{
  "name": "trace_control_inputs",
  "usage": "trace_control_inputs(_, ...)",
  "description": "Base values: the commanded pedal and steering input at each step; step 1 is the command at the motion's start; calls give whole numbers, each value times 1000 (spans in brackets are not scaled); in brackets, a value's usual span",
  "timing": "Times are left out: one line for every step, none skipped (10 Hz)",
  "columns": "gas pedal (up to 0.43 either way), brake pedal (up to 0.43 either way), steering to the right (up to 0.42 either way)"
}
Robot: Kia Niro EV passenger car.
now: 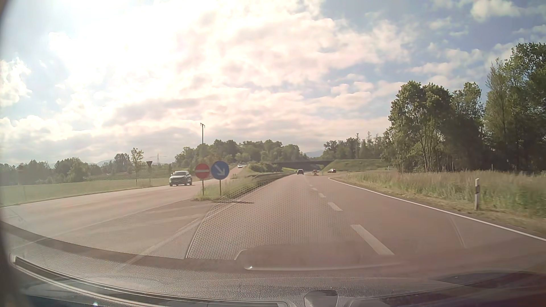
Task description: Follow the waypoints while adhering to traffic rules and regulations
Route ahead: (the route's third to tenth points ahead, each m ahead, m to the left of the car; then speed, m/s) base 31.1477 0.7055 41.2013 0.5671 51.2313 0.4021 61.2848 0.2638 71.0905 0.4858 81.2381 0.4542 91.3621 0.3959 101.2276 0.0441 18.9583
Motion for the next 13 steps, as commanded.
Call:
trace_control_inputs(118,0,-1)
trace_control_inputs(118,0,-1)
trace_control_inputs(118,0,-1)
trace_control_inputs(118,0,-1)
trace_control_inputs(118,0,-1)
trace_control_inputs(130,0,-2)
trace_control_inputs(130,0,-1)
trace_control_inputs(130,0,-1)
trace_control_inputs(130,0,-1)
trace_control_inputs(130,0,-1)
trace_control_inputs(130,0,-1)
trace_control_inputs(130,0,-1)
trace_control_inputs(130,0,-1)
